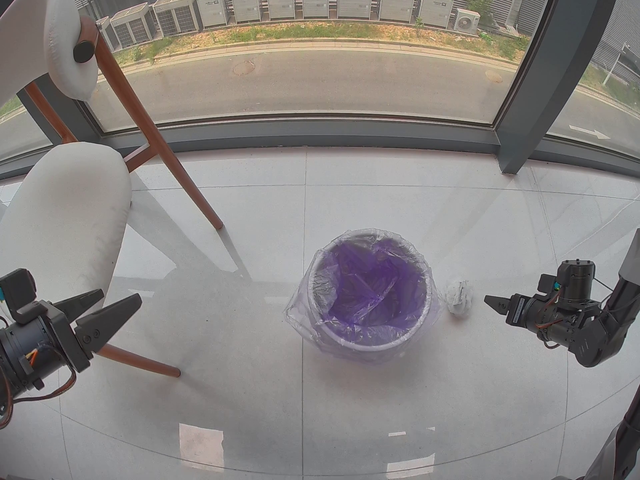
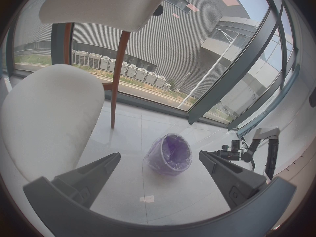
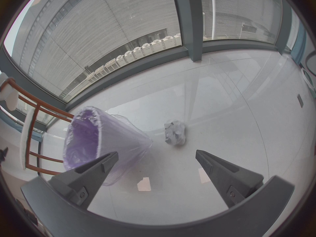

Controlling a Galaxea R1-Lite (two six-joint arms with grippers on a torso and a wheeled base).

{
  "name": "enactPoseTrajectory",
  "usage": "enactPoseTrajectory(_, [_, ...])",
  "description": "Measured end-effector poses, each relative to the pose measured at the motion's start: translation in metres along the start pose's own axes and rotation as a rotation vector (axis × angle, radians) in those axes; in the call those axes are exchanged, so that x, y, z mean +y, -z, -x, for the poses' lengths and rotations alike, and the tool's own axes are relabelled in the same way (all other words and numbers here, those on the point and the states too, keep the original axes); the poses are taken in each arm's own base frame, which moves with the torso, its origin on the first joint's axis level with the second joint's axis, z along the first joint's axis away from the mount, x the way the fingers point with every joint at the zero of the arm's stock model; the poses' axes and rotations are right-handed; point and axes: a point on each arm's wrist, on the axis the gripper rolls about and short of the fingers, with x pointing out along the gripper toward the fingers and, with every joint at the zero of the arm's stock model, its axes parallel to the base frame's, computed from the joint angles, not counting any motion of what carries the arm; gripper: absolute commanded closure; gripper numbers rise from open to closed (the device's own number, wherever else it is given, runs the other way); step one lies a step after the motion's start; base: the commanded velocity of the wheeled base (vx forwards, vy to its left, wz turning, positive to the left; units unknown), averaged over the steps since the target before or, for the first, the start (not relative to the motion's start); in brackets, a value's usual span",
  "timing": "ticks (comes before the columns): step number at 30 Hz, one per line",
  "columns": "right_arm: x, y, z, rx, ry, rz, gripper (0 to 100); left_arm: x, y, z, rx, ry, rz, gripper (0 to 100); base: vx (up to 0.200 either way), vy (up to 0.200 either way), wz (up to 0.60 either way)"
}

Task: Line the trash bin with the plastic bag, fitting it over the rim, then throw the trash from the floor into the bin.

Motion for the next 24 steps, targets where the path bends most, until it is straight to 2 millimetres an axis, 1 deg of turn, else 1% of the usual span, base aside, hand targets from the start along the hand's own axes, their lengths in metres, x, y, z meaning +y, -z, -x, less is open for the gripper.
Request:
enactPoseTrajectory(3, [-0.004, 0.0, -0.019, 0.007, 0.008, 0.028, 0, -0.005, -0.009, 0.003, -0.018, 0.022, -0.009, 0, 0.2, 0.0, 0.0])
enactPoseTrajectory(9, [-0.01, 0.0, -0.059, 0.061, 0.023, 0.063, 0, -0.013, -0.023, 0.007, -0.068, 0.041, -0.055, 0, 0.0, 0.0, 0.0])
enactPoseTrajectory(15, [-0.015, 0.001, -0.093, 0.173, 0.061, 0.061, 0, -0.014, -0.026, 0.009, -0.095, -0.006, -0.076, 0, 0.0, 0.0, 0.0])
enactPoseTrajectory(21, [-0.016, -0.003, -0.123, 0.249, 0.089, 0.058, 0, -0.015, -0.023, 0.013, -0.08, -0.011, -0.034, 0, -0.2, 0.0, 0.0])
enactPoseTrajectory(24, [-0.018, -0.004, -0.136, 0.279, 0.102, 0.055, 0, -0.015, -0.021, 0.015, -0.07, -0.012, -0.02, 0, 0.0, 0.0, 0.0])
